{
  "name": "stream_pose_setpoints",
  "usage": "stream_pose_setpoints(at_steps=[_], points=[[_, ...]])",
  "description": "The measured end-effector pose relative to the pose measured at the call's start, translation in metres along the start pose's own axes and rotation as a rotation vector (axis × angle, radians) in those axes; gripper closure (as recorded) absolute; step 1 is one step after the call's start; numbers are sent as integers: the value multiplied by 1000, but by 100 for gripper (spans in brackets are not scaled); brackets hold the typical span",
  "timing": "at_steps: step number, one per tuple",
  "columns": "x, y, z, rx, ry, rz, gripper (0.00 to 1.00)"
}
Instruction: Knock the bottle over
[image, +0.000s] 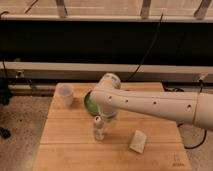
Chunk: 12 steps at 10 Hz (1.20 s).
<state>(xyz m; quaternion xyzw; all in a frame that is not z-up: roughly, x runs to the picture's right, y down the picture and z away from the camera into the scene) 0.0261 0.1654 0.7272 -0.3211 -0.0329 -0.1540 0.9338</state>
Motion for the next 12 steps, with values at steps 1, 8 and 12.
stream_pose_setpoints(at_steps=[1,8,12], points=[[2,-2,1,4,-1,8,85],[-22,-10,-9,19,-44,-8,100],[-55,-6,-23,1,-72,-73,100]])
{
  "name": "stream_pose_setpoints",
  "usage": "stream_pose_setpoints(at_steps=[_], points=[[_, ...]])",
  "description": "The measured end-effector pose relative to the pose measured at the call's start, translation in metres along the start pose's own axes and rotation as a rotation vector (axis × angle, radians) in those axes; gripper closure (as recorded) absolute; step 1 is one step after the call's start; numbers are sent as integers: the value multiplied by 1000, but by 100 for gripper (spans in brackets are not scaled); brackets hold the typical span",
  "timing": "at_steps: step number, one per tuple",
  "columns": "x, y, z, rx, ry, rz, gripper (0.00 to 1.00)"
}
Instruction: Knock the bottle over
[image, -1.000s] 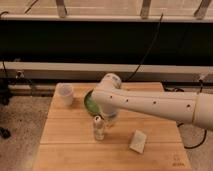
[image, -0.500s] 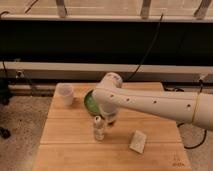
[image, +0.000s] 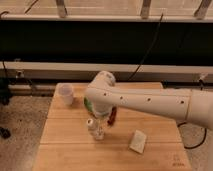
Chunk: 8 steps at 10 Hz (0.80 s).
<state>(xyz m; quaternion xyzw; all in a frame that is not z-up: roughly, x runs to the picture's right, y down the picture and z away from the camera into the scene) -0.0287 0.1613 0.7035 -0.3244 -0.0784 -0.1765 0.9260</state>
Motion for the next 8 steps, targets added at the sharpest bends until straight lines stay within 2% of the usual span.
stream_pose_setpoints(at_steps=[2,6,8], points=[[-22,5,-5,-11,-29,-43,100],[-68,0,0,-3,-113,-123,100],[-79,-2,1,8,-151,-163,100]])
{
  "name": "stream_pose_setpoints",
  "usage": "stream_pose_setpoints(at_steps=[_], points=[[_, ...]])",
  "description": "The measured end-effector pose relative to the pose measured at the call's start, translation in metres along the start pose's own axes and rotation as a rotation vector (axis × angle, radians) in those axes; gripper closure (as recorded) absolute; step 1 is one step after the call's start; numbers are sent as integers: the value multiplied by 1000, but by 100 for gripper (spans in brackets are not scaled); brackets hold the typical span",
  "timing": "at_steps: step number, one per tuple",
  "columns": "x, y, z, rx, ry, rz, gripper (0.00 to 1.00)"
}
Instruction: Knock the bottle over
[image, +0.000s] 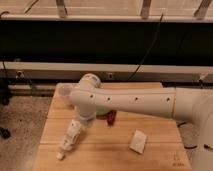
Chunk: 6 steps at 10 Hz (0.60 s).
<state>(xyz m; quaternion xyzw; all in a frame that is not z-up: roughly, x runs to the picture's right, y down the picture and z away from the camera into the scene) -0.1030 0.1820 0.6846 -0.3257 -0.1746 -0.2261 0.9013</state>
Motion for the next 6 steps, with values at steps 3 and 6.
stream_pose_setpoints(at_steps=[3,6], points=[[-3,-3,1,15,-40,-12,94],[0,-3,0,27,27,-9,100]])
